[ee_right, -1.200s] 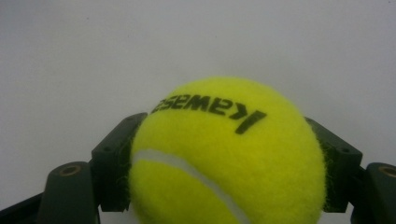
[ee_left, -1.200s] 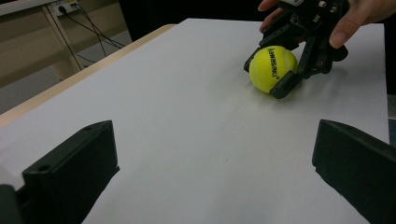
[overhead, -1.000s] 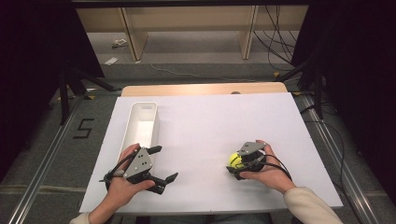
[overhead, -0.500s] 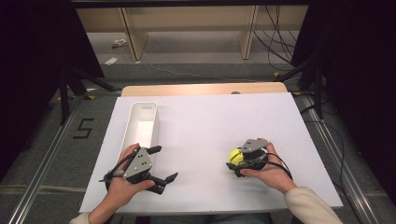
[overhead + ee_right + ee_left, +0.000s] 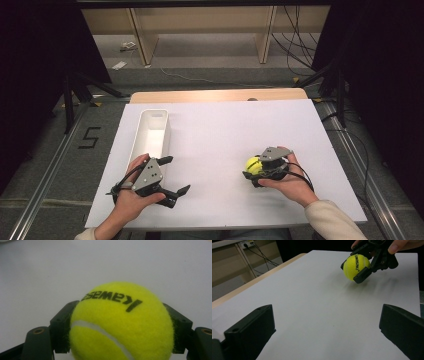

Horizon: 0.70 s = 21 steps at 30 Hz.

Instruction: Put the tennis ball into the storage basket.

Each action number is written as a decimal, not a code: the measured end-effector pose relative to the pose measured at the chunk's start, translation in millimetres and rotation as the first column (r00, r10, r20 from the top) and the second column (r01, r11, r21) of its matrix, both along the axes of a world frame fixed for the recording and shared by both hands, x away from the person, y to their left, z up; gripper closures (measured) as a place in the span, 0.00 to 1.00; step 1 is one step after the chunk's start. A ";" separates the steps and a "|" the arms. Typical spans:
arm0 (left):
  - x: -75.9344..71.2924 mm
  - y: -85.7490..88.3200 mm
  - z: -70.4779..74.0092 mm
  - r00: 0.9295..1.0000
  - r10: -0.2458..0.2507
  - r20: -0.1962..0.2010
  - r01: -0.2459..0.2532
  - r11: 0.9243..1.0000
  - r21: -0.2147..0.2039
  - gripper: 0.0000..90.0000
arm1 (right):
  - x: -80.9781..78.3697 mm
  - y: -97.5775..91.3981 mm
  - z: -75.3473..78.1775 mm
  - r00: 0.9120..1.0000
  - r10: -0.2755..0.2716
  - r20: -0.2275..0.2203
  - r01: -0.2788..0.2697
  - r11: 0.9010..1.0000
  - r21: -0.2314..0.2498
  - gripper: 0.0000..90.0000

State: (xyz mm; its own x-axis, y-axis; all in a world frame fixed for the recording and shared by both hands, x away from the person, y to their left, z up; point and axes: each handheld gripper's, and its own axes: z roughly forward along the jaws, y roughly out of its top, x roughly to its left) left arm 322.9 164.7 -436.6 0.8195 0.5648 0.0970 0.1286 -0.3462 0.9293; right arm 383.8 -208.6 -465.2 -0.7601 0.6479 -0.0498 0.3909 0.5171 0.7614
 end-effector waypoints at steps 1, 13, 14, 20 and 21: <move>0.0 0.0 0.0 1.000 0.000 0.000 0.000 1.000 -0.001 0.00 | 0.0 -0.1 0.4 1.000 0.001 -0.001 -0.001 1.000 0.002 0.29; 0.2 0.3 -0.1 1.000 0.000 -0.001 0.000 1.000 0.000 0.00 | -1.0 -0.7 6.6 1.000 -0.012 0.003 0.012 0.999 0.037 0.29; 0.2 0.3 -0.1 1.000 0.000 -0.001 0.000 1.000 0.001 0.00 | -0.8 -1.1 7.3 1.000 -0.013 0.007 0.013 0.999 0.040 0.29; 0.3 0.2 -0.3 1.000 -0.001 -0.002 0.001 1.000 0.001 0.00 | -1.4 -1.9 11.5 1.000 -0.023 0.006 0.022 0.998 0.061 0.29; 0.3 0.2 -0.3 1.000 -0.001 -0.002 0.001 1.000 0.001 0.00 | -1.3 -1.8 11.9 1.000 -0.021 0.007 0.021 0.998 0.067 0.29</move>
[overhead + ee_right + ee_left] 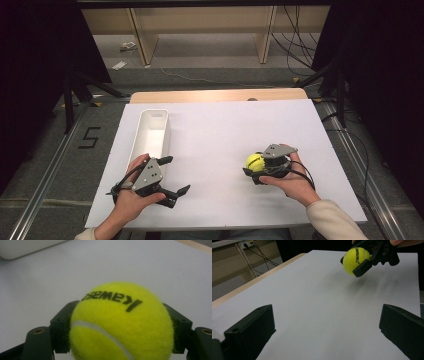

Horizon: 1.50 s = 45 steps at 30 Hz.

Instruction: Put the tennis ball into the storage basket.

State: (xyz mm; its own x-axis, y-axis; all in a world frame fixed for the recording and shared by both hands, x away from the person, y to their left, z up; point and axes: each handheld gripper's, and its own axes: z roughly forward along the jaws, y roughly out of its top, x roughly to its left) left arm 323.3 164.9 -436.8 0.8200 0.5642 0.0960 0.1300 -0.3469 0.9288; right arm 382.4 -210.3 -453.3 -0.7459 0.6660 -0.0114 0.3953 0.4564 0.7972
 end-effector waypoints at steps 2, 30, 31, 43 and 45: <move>-0.1 -0.2 -0.1 1.000 0.000 0.000 0.000 1.000 0.000 0.00 | 0.2 0.0 1.3 1.000 0.001 0.008 -0.001 1.000 0.005 0.29; 0.3 -0.6 -0.9 1.000 -0.002 -0.002 0.002 1.000 0.002 0.00 | -0.1 10.0 12.2 0.999 0.011 0.035 -0.013 0.998 0.057 0.29; 0.3 -0.6 -0.9 1.000 -0.002 -0.002 0.002 1.000 0.002 0.00 | 0.2 10.2 12.4 0.999 0.012 0.038 -0.014 0.998 0.056 0.29; 0.2 -0.4 -0.8 1.000 -0.001 -0.002 0.001 1.000 0.001 0.00 | 3.6 15.0 15.0 0.999 0.011 0.042 -0.014 0.998 0.067 0.29; 0.2 -0.4 -0.7 1.000 -0.002 -0.001 0.002 1.000 0.001 0.00 | 4.1 15.8 15.1 0.999 0.010 0.042 -0.013 0.998 0.069 0.29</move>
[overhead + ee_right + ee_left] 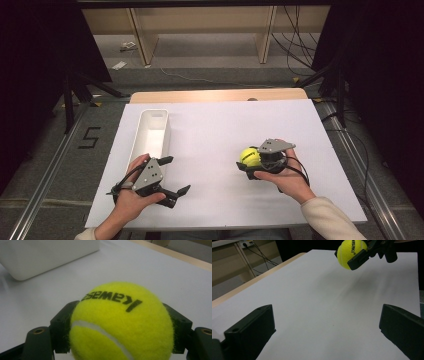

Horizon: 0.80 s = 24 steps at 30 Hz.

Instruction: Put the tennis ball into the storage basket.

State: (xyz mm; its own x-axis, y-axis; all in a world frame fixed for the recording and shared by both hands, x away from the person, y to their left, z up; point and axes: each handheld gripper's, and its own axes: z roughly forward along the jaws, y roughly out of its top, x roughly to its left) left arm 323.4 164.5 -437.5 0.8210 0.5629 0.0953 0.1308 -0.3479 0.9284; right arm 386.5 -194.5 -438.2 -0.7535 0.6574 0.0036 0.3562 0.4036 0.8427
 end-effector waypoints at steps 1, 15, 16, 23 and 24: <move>0.0 0.0 0.0 1.000 0.000 0.000 0.000 1.000 0.000 0.00 | 0.2 0.3 0.1 1.000 0.001 0.000 -0.001 1.000 0.002 0.29; -0.2 0.1 0.1 1.000 -0.001 0.001 0.001 1.000 0.000 0.00 | 2.4 4.2 3.9 1.000 0.004 0.006 -0.004 1.000 0.017 0.29; -0.3 0.1 0.2 1.000 -0.001 0.000 0.001 1.000 0.000 0.00 | 2.7 4.4 4.0 1.000 0.004 0.008 -0.004 1.000 0.018 0.29; -0.4 0.0 0.2 1.000 -0.002 0.001 0.002 1.000 0.000 0.00 | 3.9 6.0 5.3 1.000 0.003 0.008 -0.003 1.000 0.023 0.29; -0.4 0.0 0.3 1.000 -0.002 0.000 0.002 1.000 -0.001 0.00 | 4.2 6.2 5.3 1.000 0.004 0.009 -0.004 1.000 0.023 0.29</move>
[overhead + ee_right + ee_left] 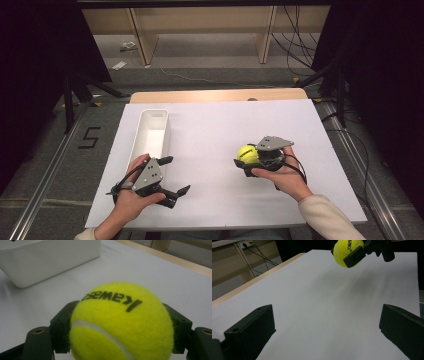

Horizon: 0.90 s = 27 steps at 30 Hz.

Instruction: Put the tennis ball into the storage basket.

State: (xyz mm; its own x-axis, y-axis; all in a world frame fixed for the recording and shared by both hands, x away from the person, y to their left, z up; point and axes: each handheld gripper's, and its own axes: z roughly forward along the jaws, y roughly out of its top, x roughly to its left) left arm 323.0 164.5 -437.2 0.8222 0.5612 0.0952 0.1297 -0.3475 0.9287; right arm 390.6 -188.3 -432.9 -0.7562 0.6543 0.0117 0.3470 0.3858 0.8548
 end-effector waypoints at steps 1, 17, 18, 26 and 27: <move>0.0 0.0 0.0 1.000 0.000 0.000 0.000 1.000 0.000 0.00 | 0.1 0.3 0.2 1.000 -0.002 0.001 0.002 1.000 0.000 0.29; 0.1 0.2 0.0 1.000 -0.002 -0.002 0.002 1.000 -0.001 0.00 | 2.4 3.7 2.0 1.000 -0.001 0.007 0.001 1.000 0.003 0.29; 0.1 0.3 0.1 1.000 -0.003 -0.001 0.003 1.000 0.000 0.00 | 2.6 3.8 2.2 1.000 -0.001 0.008 0.001 1.000 0.003 0.29; 0.2 0.4 0.1 1.000 0.000 -0.001 0.000 1.000 0.000 0.00 | 4.3 5.6 4.0 1.000 -0.005 0.008 0.005 1.000 0.008 0.29; 0.1 0.4 0.1 1.000 -0.001 -0.002 0.001 1.000 -0.001 0.00 | 4.5 6.0 4.2 1.000 -0.007 0.008 0.007 1.000 0.010 0.29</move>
State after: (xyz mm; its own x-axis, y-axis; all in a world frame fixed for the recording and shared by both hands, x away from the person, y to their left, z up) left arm 323.1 164.9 -437.2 0.8230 0.5603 0.0933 0.1310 -0.3471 0.9286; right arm 395.2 -182.3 -428.7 -0.7519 0.6591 0.0119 0.3422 0.3749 0.8616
